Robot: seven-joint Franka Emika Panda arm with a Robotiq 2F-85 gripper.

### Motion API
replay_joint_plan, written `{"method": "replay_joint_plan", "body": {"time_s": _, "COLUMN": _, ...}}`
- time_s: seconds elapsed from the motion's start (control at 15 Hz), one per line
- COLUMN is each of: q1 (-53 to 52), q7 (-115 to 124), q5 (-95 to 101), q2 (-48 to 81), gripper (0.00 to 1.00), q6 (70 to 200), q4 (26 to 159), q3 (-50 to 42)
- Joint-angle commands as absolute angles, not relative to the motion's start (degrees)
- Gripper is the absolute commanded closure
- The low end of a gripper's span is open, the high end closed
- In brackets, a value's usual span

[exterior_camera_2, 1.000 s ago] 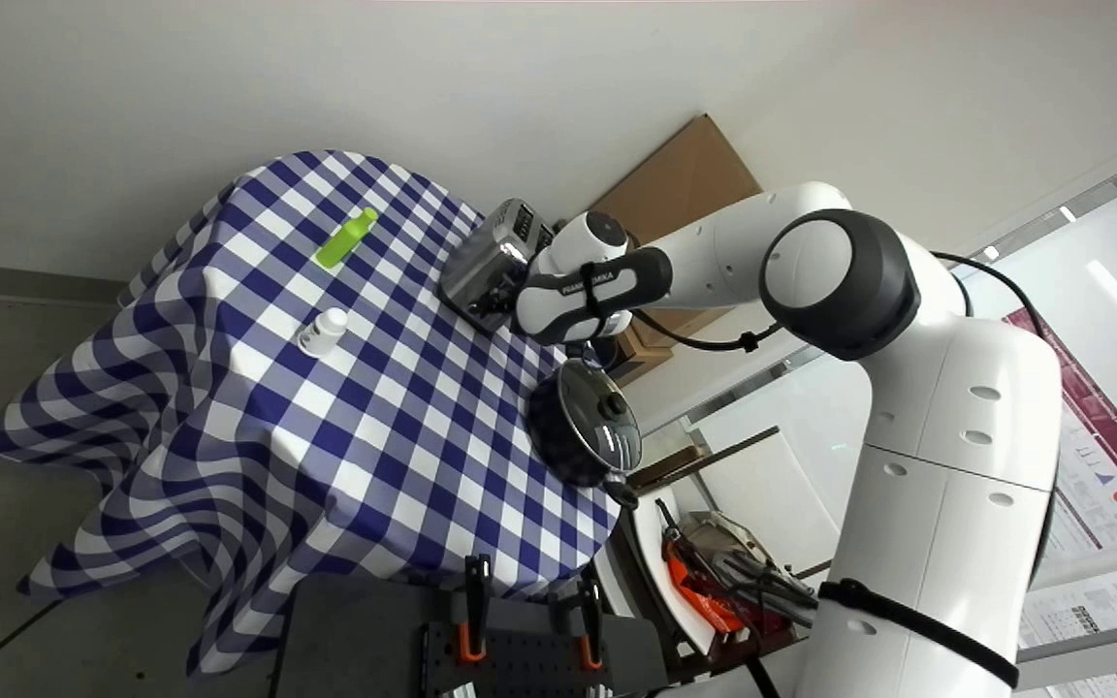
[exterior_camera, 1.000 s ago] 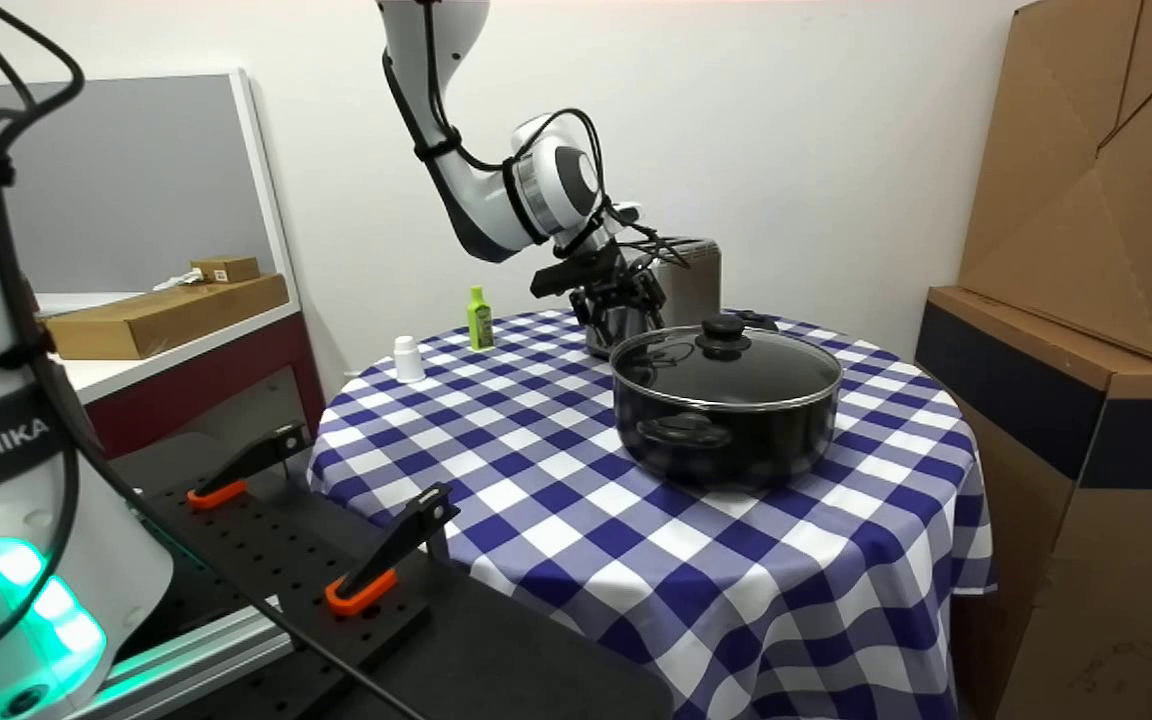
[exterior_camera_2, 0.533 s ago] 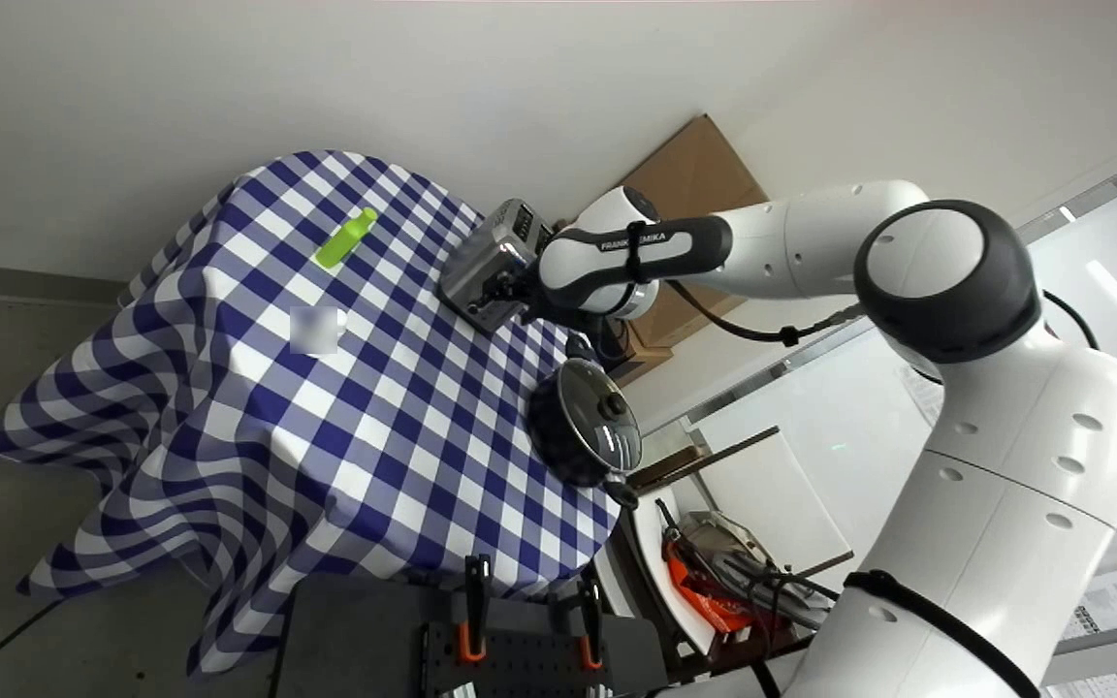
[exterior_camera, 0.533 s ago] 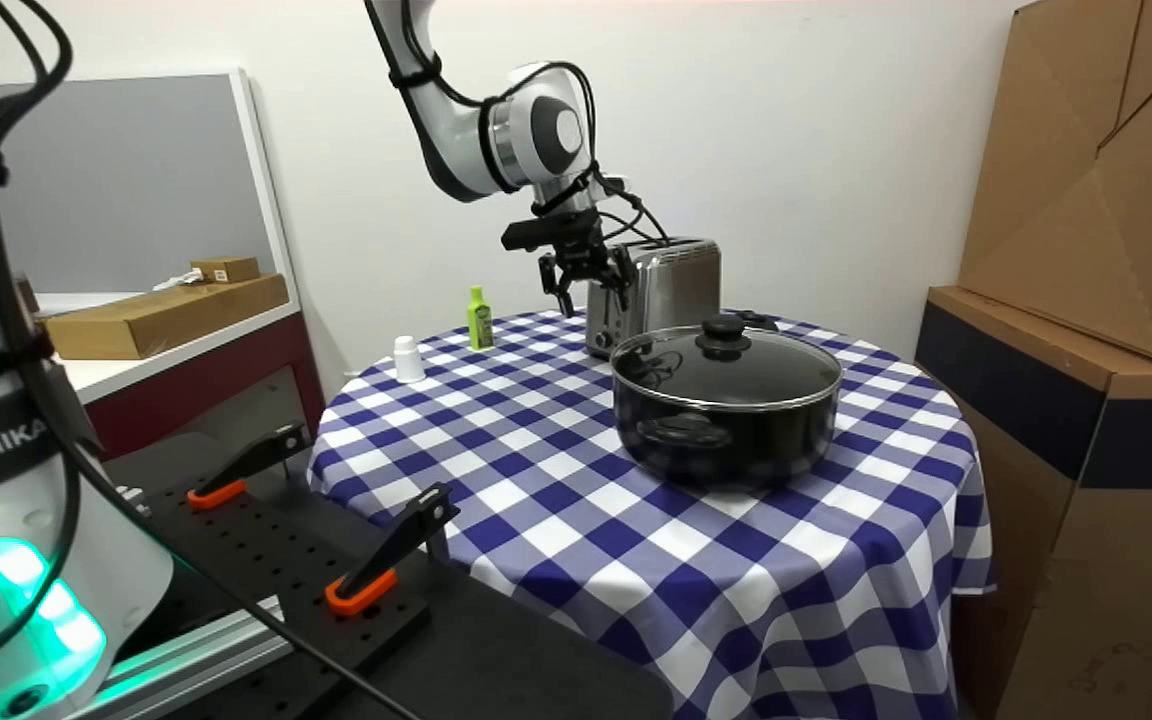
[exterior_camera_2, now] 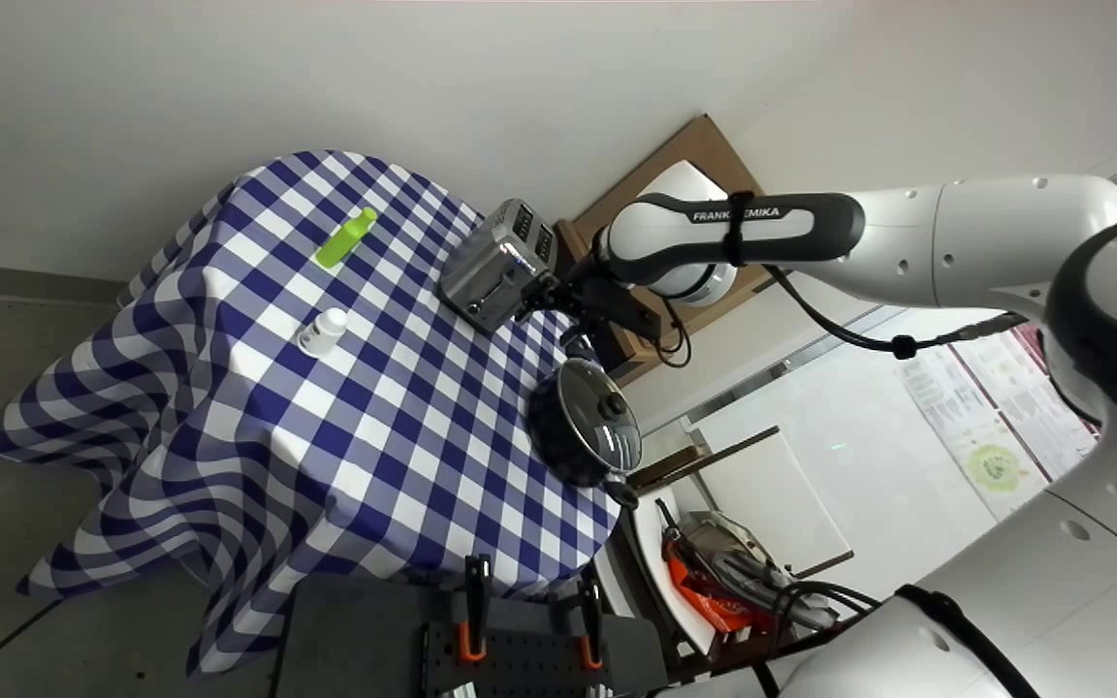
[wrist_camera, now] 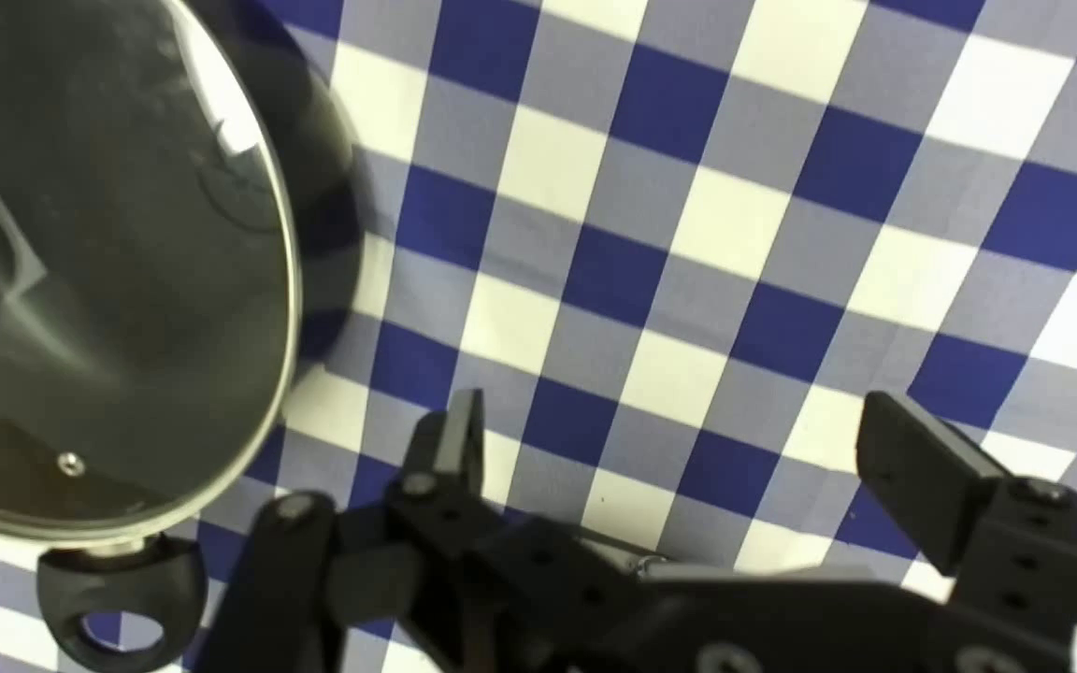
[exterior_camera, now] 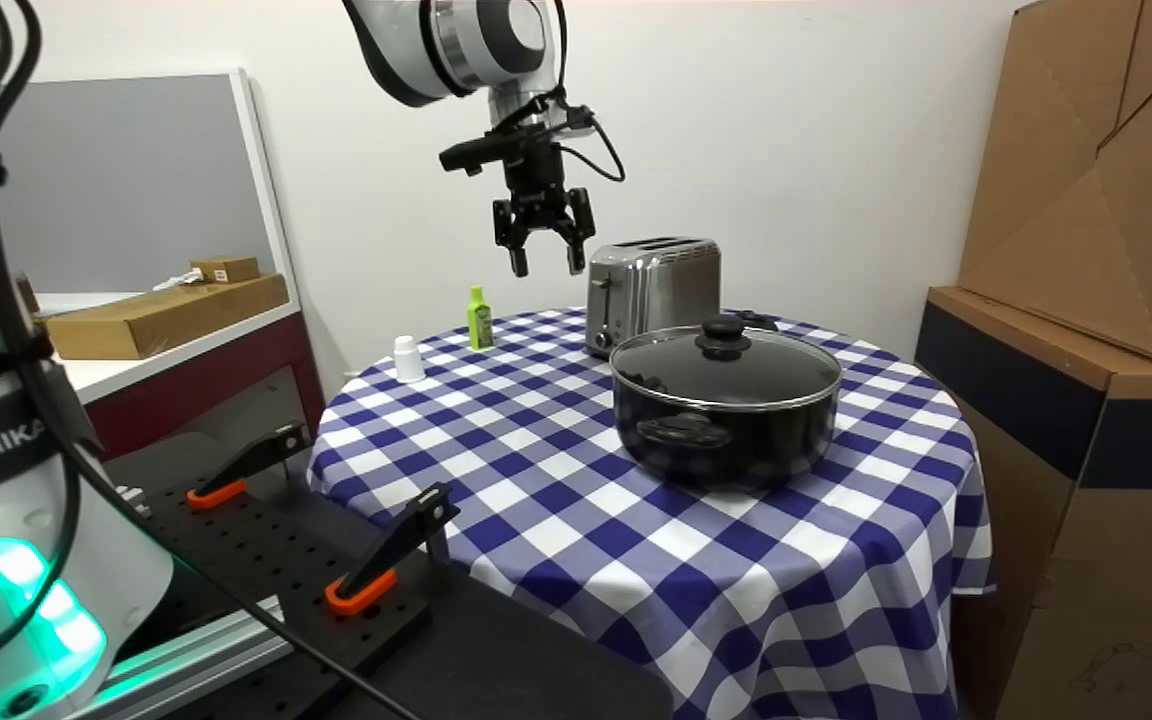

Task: Pick up the lid and put it on the pot, then turn on and off the toaster

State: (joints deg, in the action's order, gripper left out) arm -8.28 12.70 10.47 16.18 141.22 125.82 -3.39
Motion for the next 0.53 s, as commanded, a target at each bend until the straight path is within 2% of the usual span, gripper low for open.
{"method": "replay_joint_plan", "body": {"time_s": 0.0, "q1": -8.06, "q7": 17.93, "q5": 6.75, "q2": 4.79, "gripper": 0.0, "q6": 137.79, "q4": 136.39, "q3": -0.92}}
{"method": "replay_joint_plan", "body": {"time_s": 0.47, "q1": -7.88, "q7": 25.96, "q5": -1.37, "q2": -13.13, "gripper": 0.0, "q6": 136.45, "q4": 149.52, "q3": 4.9}}
